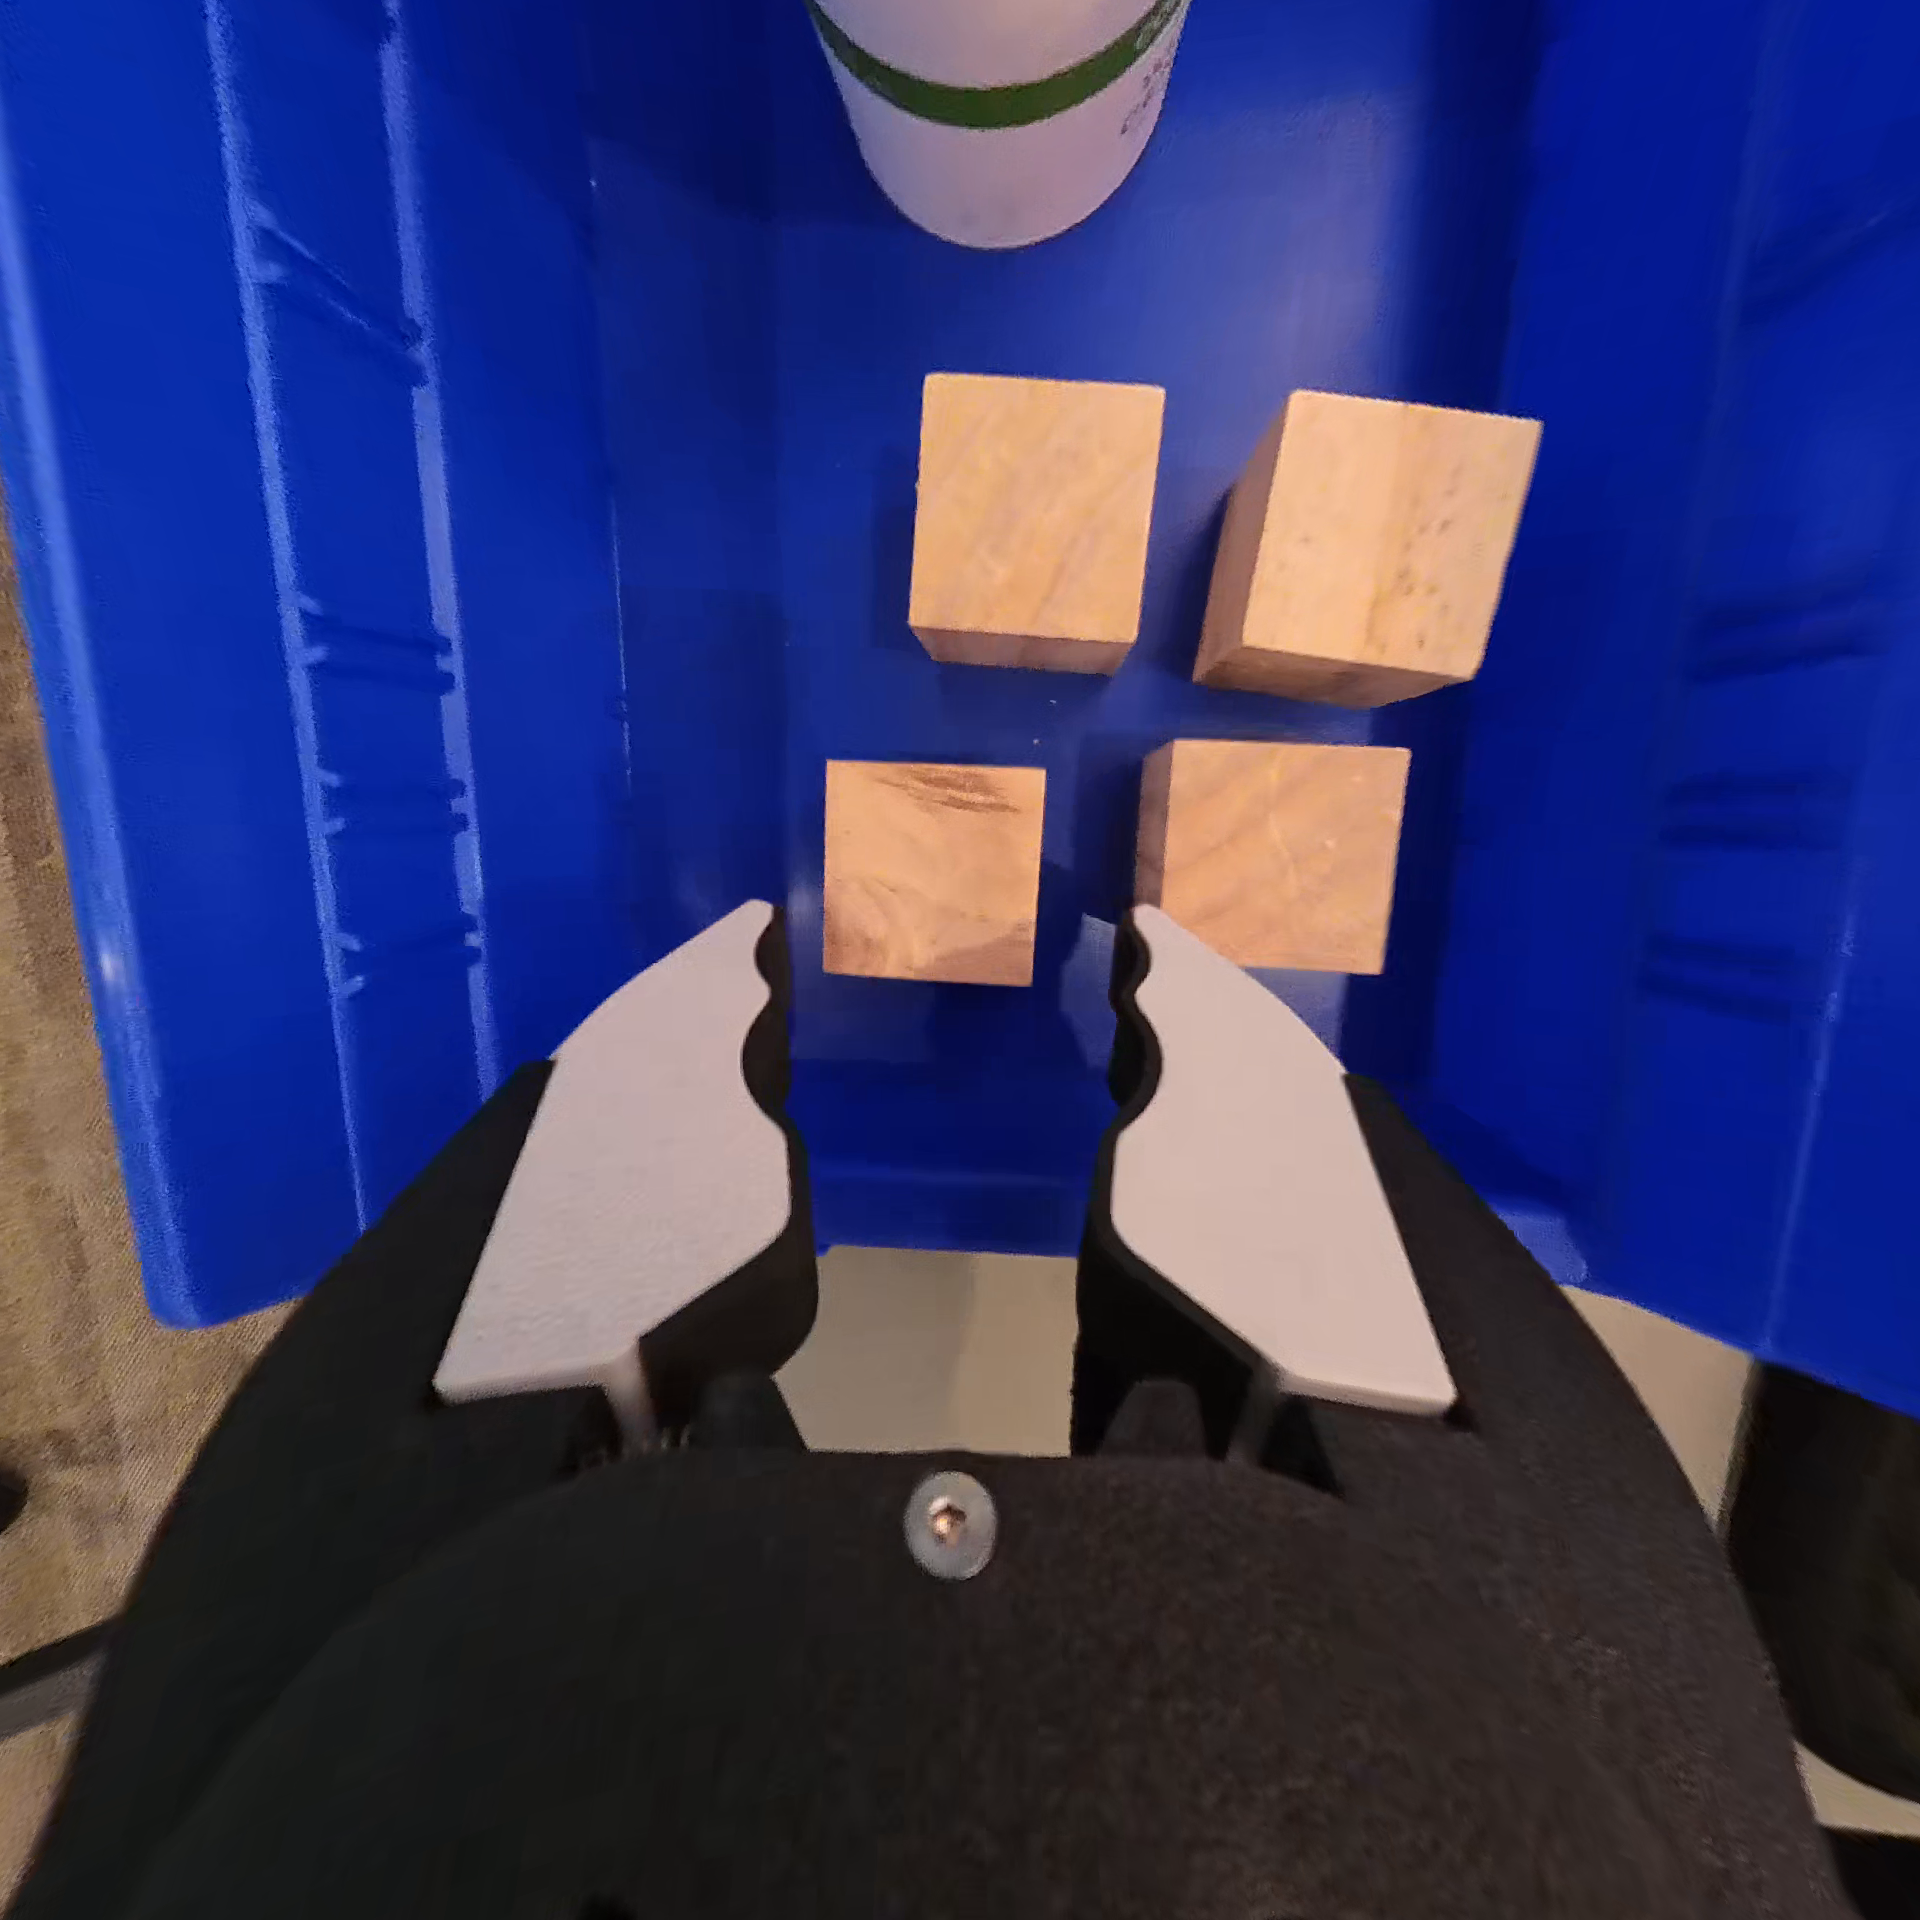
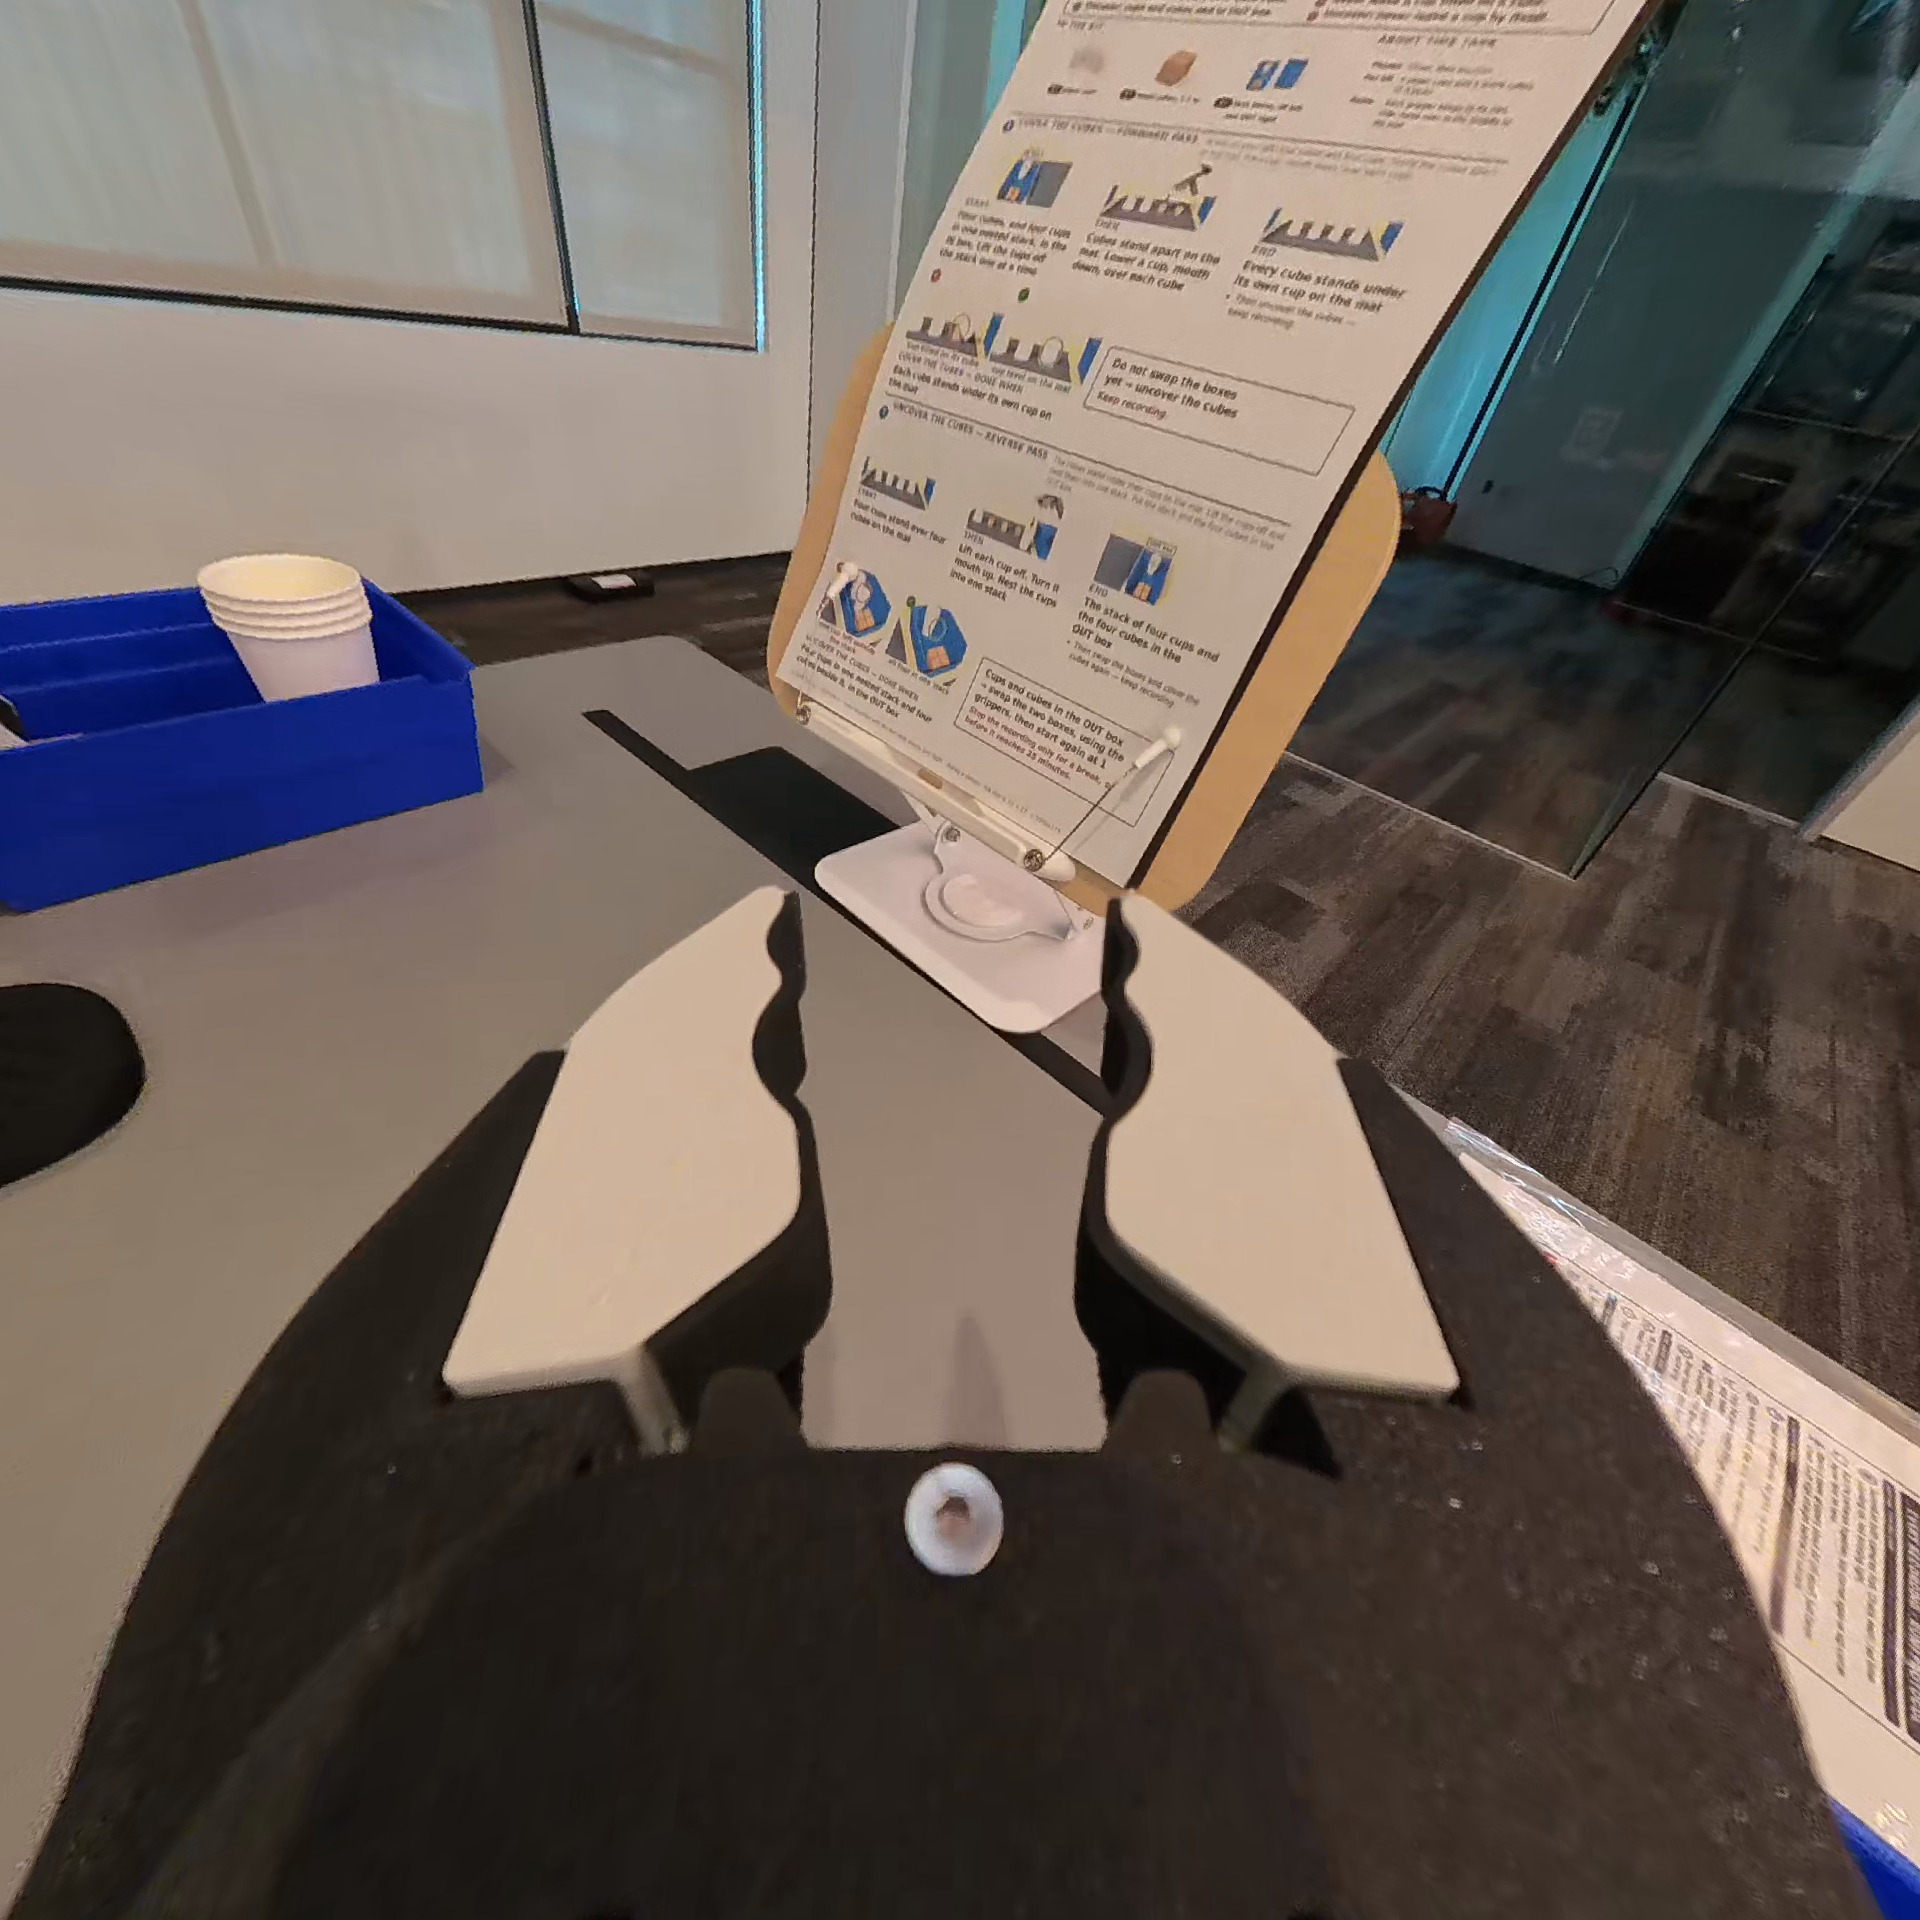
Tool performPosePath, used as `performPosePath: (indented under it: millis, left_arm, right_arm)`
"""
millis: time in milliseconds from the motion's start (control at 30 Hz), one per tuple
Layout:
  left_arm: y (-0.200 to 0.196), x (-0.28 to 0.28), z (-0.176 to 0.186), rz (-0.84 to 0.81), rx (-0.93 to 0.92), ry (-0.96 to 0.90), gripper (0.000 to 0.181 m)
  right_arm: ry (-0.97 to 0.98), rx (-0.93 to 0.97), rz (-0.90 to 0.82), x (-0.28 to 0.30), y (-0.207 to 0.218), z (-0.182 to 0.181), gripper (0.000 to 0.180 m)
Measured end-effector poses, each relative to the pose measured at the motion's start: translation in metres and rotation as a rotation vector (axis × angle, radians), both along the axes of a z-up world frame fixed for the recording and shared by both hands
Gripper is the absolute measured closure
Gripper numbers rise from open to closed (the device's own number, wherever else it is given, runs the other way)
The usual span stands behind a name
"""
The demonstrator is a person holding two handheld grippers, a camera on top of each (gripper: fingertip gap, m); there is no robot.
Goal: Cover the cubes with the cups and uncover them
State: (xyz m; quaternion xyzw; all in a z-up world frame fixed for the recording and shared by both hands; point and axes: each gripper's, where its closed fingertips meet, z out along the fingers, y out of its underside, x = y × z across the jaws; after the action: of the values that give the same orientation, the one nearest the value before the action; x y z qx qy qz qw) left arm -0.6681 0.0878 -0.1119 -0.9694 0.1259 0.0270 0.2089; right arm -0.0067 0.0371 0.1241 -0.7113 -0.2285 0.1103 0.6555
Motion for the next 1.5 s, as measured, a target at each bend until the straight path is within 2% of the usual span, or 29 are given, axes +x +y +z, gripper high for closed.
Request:
performPosePath:
  millis: [400,667,833,1000,1133,1233,1333,1500]
  left_arm:
    - [0.007,-0.005,-0.018,0.029,-0.148,0.027,0.136]
    - [0.009,-0.009,-0.014,0.024,-0.104,0.048,0.137]
    - [0.005,-0.014,0.009,0.025,-0.036,0.065,0.137]
    - [0.002,0.003,0.069,-0.032,0.088,0.086,0.137]
    - [0.004,0.06,0.117,-0.17,0.2,0.035,0.137]
    - [0.003,0.137,0.132,-0.336,0.24,-0.029,0.137]
    - [-0.006,0.238,0.127,-0.584,0.253,-0.089,0.137]
    - [-0.033,0.413,0.091,-0.969,0.238,-0.162,0.137]
  right_arm:
    - [-0.091,-0.021,-0.029,0.004,0.002,-0.01,0.126]
    - [-0.061,-0.03,-0.024,0.013,0.003,-0.013,0.129]
    - [-0.062,-0.03,-0.051,0.023,0.002,-0.015,0.13]
    - [-0.087,-0.041,-0.11,0.042,-0.004,-0.017,0.131]
    - [-0.103,-0.072,-0.114,0.053,-0.014,-0.021,0.134]
    - [-0.115,-0.125,-0.141,0.065,-0.019,-0.029,0.136]
    - [-0.167,-0.177,-0.171,0.078,-0.024,-0.041,0.137]
    - [-0.219,-0.203,-0.191,0.094,-0.04,-0.05,0.138]
